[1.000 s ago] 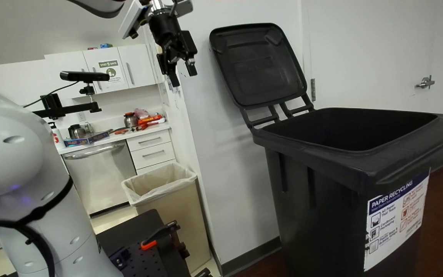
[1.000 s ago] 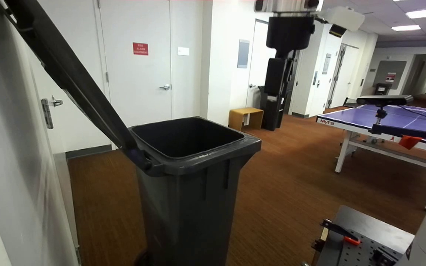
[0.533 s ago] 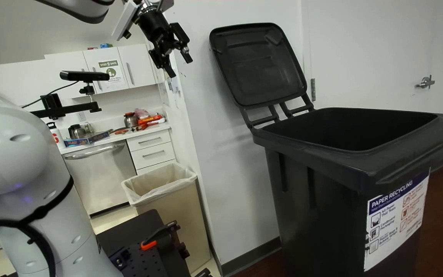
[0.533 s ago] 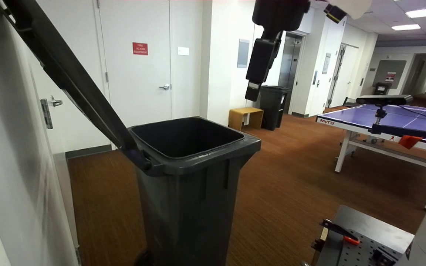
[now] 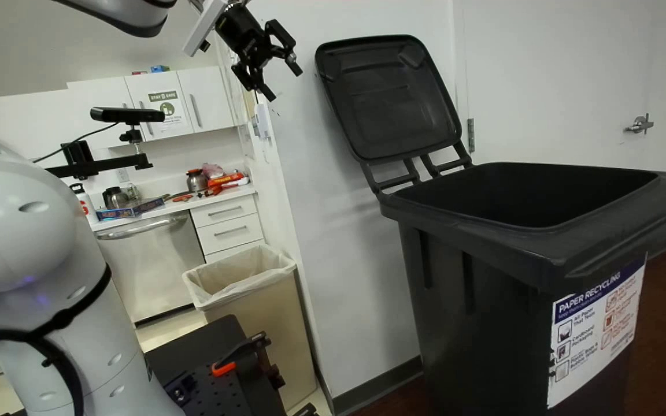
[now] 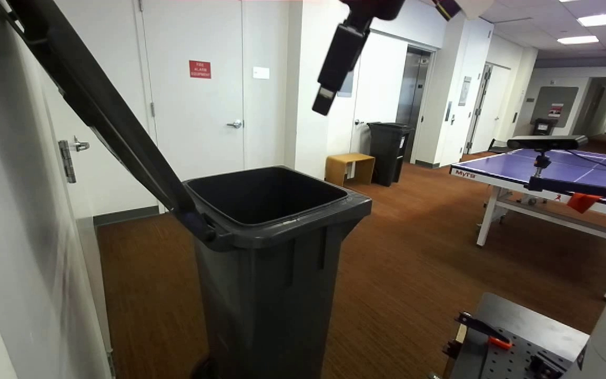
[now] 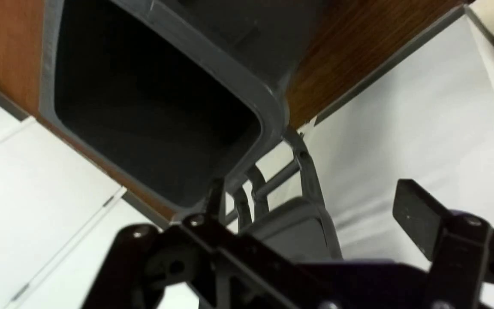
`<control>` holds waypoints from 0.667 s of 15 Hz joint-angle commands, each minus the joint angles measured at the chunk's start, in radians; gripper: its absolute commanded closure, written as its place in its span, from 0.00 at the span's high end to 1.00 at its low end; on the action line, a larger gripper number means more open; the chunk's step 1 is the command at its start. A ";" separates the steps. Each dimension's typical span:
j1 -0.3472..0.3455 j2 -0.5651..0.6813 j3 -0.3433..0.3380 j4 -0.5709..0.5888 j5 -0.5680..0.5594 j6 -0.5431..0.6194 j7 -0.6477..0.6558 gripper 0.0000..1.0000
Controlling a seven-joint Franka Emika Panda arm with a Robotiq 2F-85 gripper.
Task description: Close the lid of the black bin.
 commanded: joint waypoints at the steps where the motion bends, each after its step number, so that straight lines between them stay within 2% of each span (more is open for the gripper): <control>1: -0.007 0.102 0.003 0.108 -0.091 0.165 -0.051 1.00; 5: -0.040 0.250 0.030 0.174 -0.211 0.474 -0.020 1.00; 7: -0.060 0.337 0.049 0.208 -0.239 0.594 0.019 1.00; 9: -0.064 0.406 0.065 0.243 -0.250 0.649 0.039 1.00; 10: -0.040 0.328 0.035 0.174 -0.214 0.615 0.000 1.00</control>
